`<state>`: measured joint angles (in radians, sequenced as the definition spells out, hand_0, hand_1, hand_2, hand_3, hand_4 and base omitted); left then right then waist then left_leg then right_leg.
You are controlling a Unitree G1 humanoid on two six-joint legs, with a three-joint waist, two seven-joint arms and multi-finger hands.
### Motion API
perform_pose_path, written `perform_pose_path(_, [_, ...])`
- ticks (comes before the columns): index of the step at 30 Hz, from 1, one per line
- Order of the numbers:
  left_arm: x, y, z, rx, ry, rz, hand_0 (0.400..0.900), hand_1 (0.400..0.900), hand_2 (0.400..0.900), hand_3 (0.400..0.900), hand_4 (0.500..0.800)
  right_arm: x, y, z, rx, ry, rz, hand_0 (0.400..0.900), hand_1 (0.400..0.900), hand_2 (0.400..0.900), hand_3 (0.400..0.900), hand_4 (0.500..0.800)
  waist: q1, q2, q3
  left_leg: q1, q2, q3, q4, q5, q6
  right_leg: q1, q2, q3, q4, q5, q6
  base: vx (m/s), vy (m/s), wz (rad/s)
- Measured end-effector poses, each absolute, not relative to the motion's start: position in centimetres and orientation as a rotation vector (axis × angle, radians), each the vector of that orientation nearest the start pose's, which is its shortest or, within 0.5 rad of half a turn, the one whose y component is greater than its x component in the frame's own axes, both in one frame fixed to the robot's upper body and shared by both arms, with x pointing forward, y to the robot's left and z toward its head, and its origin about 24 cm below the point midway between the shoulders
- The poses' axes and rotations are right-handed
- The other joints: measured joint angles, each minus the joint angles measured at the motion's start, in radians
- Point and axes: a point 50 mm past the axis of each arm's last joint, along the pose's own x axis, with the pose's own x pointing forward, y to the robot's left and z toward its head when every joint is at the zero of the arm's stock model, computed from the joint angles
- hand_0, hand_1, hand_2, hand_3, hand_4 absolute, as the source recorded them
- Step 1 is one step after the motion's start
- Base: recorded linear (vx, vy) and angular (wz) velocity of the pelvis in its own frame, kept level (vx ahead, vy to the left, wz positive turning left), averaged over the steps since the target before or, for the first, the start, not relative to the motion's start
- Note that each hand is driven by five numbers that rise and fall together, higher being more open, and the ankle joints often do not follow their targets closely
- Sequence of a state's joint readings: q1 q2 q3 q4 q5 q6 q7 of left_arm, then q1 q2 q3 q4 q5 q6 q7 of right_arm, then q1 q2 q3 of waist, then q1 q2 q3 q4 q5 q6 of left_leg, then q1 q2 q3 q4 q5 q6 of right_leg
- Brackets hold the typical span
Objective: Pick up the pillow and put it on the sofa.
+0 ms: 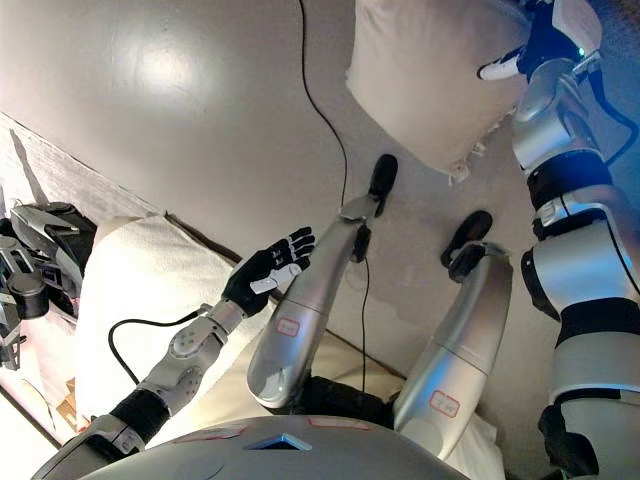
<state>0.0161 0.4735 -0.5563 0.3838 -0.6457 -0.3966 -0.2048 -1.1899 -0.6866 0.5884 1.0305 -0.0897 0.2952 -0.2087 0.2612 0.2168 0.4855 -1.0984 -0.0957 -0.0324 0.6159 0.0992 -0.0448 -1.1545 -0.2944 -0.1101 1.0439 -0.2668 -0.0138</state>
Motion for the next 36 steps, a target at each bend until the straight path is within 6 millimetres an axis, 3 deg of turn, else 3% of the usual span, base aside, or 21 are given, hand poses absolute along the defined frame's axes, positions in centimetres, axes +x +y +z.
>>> perform_pose_path(8, [20.2,16.1,-3.1,-0.153,0.192,-0.414,0.9,0.9,0.9,0.9,0.8,41.0,-26.5,25.0,-1.035,0.089,-0.424,0.9,0.9,0.9,0.9,0.8,0.003,0.001,0.0,-0.123,-0.015,0.001,0.075,-0.002,-0.002,-0.128,-0.004,0.031,0.073,-0.001,-0.001,-0.03,0.013,0.06])
perform_pose_path(13, [20.1,16.1,-2.5,-0.182,0.163,-0.405,0.9,0.9,0.9,0.9,0.8,40.9,-26.8,24.8,-1.047,0.163,-0.345,0.9,0.9,0.9,0.9,0.8,0.025,0.001,-0.001,-0.162,-0.021,0.0,0.101,-0.003,-0.004,-0.167,-0.003,0.043,0.095,-0.001,-0.001,-0.02,-0.012,0.03])
perform_pose_path(14, [20.0,16.2,-2.2,-0.191,0.149,-0.399,0.9,0.9,0.9,0.9,0.8,40.9,-26.7,24.6,-1.056,0.178,-0.321,0.859,0.859,0.859,0.859,0.775,0.025,0.001,-0.001,-0.169,-0.023,0.0,0.11,-0.005,-0.004,-0.172,-0.005,0.043,0.101,-0.001,-0.001,-0.03,-0.064,0.08])
perform_pose_path(15, [20.0,16.4,-1.8,-0.196,0.135,-0.396,0.9,0.9,0.9,0.9,0.8,40.9,-26.8,24.6,-1.054,0.189,-0.305,0.4,0.4,0.4,0.4,0.5,0.026,0.001,-0.001,-0.176,-0.024,-0.001,0.114,-0.006,-0.004,-0.177,-0.006,0.044,0.105,-0.001,-0.001,-0.03,-0.067,0.08])
perform_pose_path(22, [20.3,17.8,0.0,-0.169,0.066,-0.389,0.9,0.9,0.9,0.9,0.8,40.5,-28.1,25.5,-1.036,0.18,-0.33,0.4,0.4,0.4,0.4,0.5,0.047,0.001,-0.001,-0.183,-0.035,-0.013,0.135,-0.014,-0.005,-0.174,-0.015,0.041,0.115,-0.005,0.004,-0.02,-0.041,-0.03])
perform_pose_path(28, [19.3,18.9,0.4,-0.151,0.069,-0.387,0.9,0.9,0.9,0.9,0.8,40.5,-27.9,25.6,-1.02,0.16,-0.333,0.4,0.4,0.4,0.4,0.5,0.052,0.001,-0.001,-0.181,-0.036,-0.018,0.129,-0.014,-0.005,-0.169,-0.015,0.035,0.108,-0.005,0.004,-0.02,-0.021,-0.01])
perform_pose_path(36, [18.7,19.2,0.6,-0.149,0.067,-0.399,0.9,0.9,0.9,0.9,0.8,40.4,-28.2,24.1,-1.006,0.178,-0.311,0.4,0.4,0.4,0.4,0.5,0.077,0.002,-0.001,-0.094,-0.033,-0.044,0.068,-0.014,-0.005,-0.066,-0.016,-0.007,0.041,-0.004,0.003,-0.03,-0.05,-0.01])
